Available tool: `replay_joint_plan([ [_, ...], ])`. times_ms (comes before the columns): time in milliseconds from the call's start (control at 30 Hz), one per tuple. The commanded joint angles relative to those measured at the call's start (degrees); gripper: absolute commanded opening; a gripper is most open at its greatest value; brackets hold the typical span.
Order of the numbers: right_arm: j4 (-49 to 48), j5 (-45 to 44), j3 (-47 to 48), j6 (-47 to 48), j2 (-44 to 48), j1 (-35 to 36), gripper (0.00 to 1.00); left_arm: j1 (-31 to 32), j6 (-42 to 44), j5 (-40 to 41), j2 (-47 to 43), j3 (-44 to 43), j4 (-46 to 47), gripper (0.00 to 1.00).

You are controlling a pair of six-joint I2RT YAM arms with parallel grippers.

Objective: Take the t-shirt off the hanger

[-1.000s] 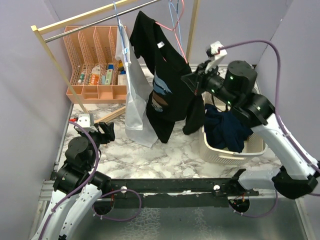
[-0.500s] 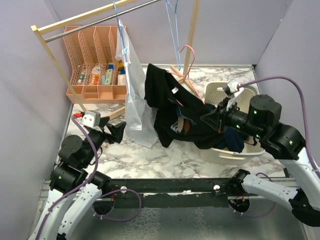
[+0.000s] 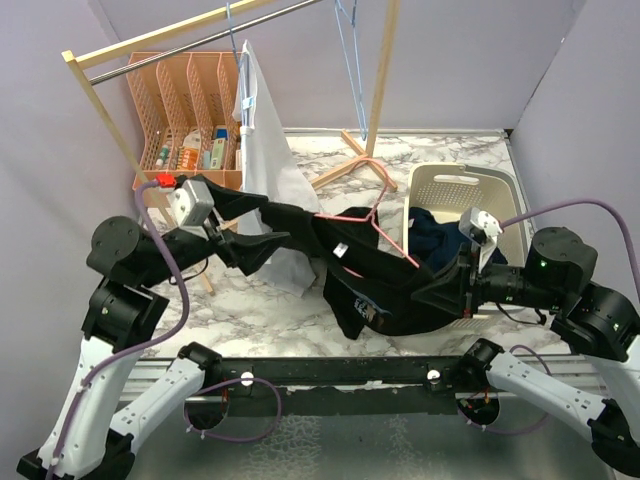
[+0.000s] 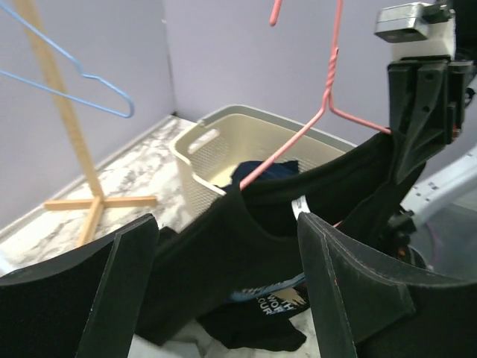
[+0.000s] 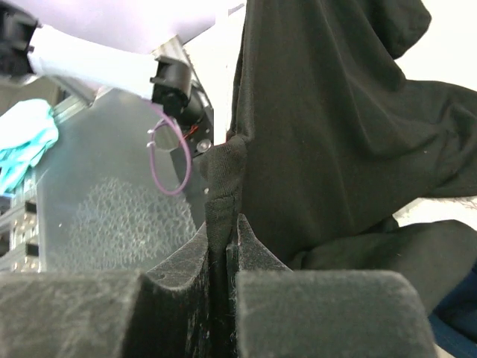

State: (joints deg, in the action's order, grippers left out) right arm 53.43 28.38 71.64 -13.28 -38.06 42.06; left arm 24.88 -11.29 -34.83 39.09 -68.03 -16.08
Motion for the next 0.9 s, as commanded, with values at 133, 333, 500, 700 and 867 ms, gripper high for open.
replay_joint_plan([
  [133,-3.3,15.9,-3.1,4.4,2.0,0.4,0.01,0.2,-8.1,-16.1,3.6,-1.5,7.8,0.78],
  [333,-5.4,17.0,-3.7,5.2,0.2,0.4,0.01,0.2,-19.2,-23.8,6.4,1.5,20.9,0.78],
  [500,-8.9,16.9,-4.1,5.5,-3.6,0.4,0.01,0.2,-25.0,-27.1,9.1,3.3,28.5,0.78],
  [700,-13.8,17.6,-3.6,6.3,-7.7,0.4,0.01,0.2,-26.0,-27.3,11.5,4.2,29.7,0.78],
  [867,-15.8,18.6,-3.2,6.9,-11.8,0.4,0.01,0.3,-30.2,-29.1,13.7,5.3,36.3,0.78],
])
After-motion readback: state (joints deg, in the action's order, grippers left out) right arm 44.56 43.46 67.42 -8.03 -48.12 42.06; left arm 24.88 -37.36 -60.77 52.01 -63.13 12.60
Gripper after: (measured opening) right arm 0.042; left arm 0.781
